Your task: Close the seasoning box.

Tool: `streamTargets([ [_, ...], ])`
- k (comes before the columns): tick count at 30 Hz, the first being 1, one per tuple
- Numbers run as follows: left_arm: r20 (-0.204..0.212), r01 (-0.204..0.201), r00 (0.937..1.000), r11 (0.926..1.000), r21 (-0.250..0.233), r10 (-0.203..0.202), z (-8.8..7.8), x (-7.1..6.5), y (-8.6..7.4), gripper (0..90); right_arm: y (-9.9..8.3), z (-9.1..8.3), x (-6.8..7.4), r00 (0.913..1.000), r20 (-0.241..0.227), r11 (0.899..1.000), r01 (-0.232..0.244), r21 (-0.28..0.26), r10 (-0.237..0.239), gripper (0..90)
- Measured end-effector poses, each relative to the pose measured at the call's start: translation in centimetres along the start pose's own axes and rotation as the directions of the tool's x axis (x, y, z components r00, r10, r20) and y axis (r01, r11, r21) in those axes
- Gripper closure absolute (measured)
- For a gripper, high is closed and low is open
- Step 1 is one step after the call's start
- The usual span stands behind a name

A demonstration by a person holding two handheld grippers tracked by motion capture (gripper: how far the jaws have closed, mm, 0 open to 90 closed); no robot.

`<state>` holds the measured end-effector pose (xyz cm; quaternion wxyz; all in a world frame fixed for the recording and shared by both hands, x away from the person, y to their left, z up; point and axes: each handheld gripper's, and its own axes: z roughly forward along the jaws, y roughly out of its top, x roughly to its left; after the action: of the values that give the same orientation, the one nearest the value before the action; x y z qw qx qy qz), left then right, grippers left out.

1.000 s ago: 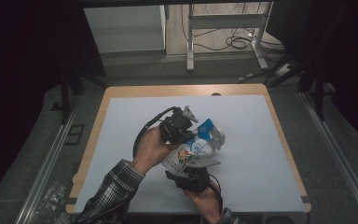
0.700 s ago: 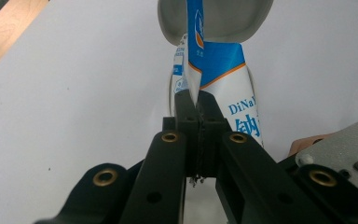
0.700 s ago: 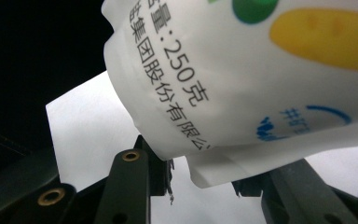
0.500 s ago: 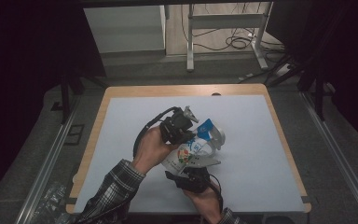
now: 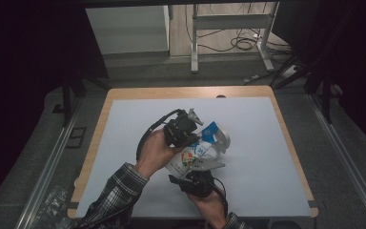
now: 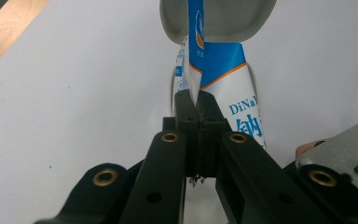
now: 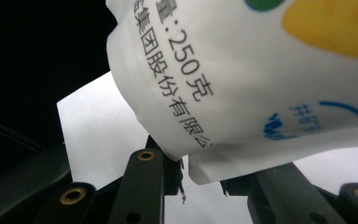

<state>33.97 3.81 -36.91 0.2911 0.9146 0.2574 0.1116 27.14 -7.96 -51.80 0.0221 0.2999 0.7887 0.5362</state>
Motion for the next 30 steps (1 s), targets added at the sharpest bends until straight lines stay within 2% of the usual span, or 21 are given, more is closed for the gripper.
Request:
streamTargets([
  [30, -0.020, -0.003, 0.9998, 0.9997, 0.024, 0.003, 0.32, -0.19, 0.20, 90.0, 0.56, -0.24, 0.65, 0.9992, -0.038, 1.000, 0.011, -0.022, -0.012, 72.5],
])
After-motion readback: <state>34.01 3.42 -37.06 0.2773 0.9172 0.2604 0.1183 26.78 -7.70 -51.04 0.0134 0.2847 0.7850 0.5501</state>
